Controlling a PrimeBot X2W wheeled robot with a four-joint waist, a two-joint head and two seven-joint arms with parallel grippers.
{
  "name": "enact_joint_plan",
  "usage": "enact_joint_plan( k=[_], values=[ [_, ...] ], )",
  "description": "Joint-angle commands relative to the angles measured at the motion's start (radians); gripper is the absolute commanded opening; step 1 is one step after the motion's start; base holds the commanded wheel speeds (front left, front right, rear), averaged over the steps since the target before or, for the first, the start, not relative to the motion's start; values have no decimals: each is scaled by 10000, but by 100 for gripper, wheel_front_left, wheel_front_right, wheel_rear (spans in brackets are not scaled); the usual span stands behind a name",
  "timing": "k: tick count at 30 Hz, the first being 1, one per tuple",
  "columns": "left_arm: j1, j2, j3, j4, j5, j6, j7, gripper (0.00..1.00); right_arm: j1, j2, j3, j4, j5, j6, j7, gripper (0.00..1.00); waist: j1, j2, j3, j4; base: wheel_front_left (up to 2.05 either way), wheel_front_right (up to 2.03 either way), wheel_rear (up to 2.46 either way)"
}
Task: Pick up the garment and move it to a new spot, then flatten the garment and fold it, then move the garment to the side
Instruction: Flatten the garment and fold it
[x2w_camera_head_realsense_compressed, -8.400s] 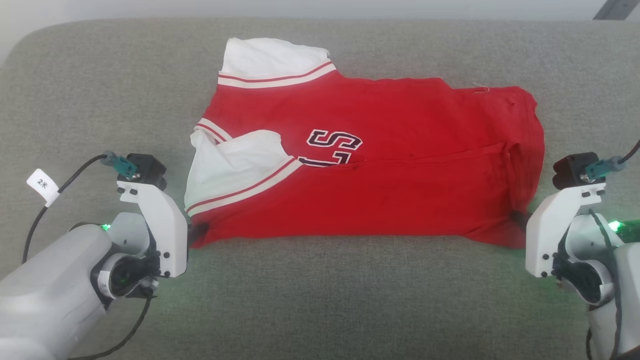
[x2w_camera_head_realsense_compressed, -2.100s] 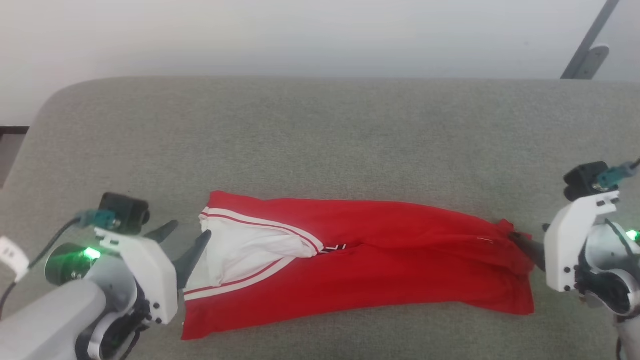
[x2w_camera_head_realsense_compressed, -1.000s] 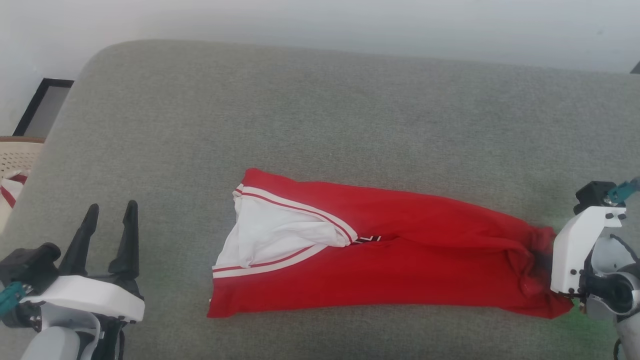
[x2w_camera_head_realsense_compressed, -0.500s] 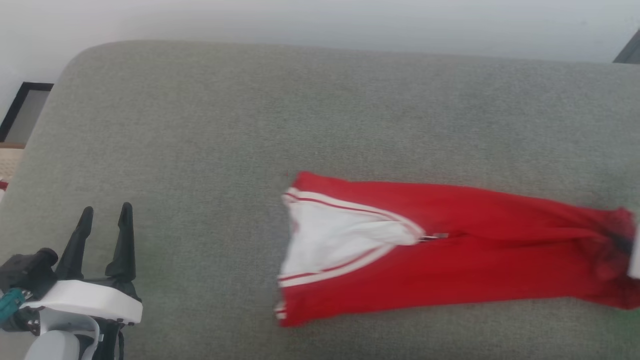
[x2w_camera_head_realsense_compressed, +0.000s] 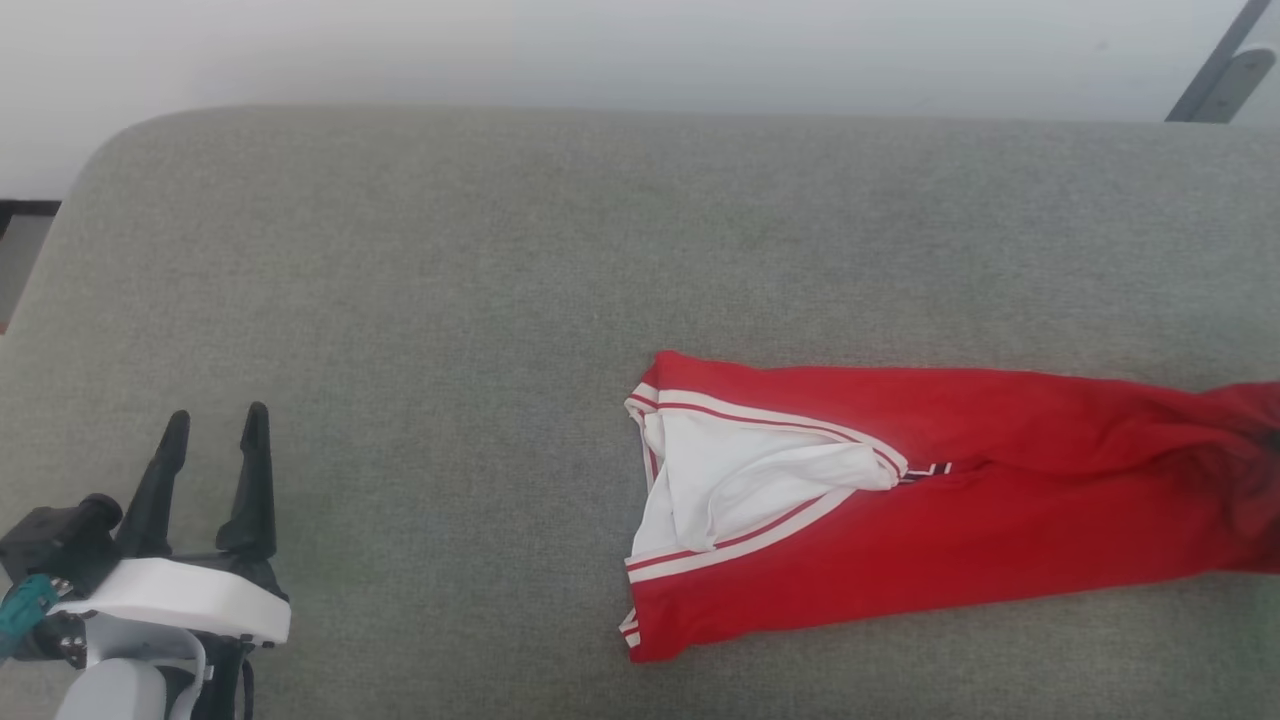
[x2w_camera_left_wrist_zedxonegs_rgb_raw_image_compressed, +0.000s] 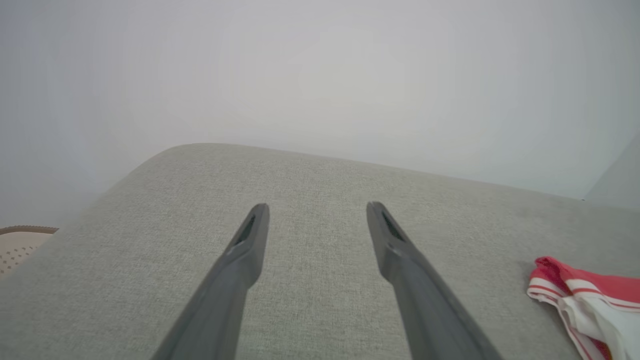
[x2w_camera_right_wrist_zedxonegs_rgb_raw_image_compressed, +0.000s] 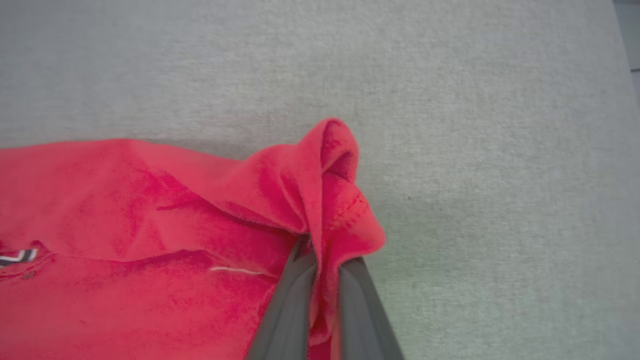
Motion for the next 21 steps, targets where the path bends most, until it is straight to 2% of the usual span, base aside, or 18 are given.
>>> enact_joint_plan(
  k=[1, 6, 13, 17, 21],
  values=[
    [28, -45, -39, -4, 111, -21, -46, 100, 160, 142, 249, -432, 297, -14, 40, 0, 0, -1, -100, -47, 0, 0, 0],
    [138, -5, -119, -20, 143, -22, -46, 100, 516, 419, 817, -1809, 1134, -8, 353, 0, 0, -1, -257, -26, 0, 0, 0],
    [197, -5, -260, -4, 69, -24, -46, 100, 903, 922, 2129, -3644, 1525, -7, 604, 0, 0, -1, -522, 238, 0, 0, 0],
    [169, -69, -422, 35, 78, -24, -45, 100, 635, 1424, 2971, -3908, 1494, -8, 588, 0, 0, -1, -643, 480, 0, 0, 0],
    [55, -135, -636, 98, 73, -25, -45, 100, 333, 1888, 3721, -3617, 1426, -7, 404, 0, 0, -1, -736, 771, 0, 0, 0]
  ],
)
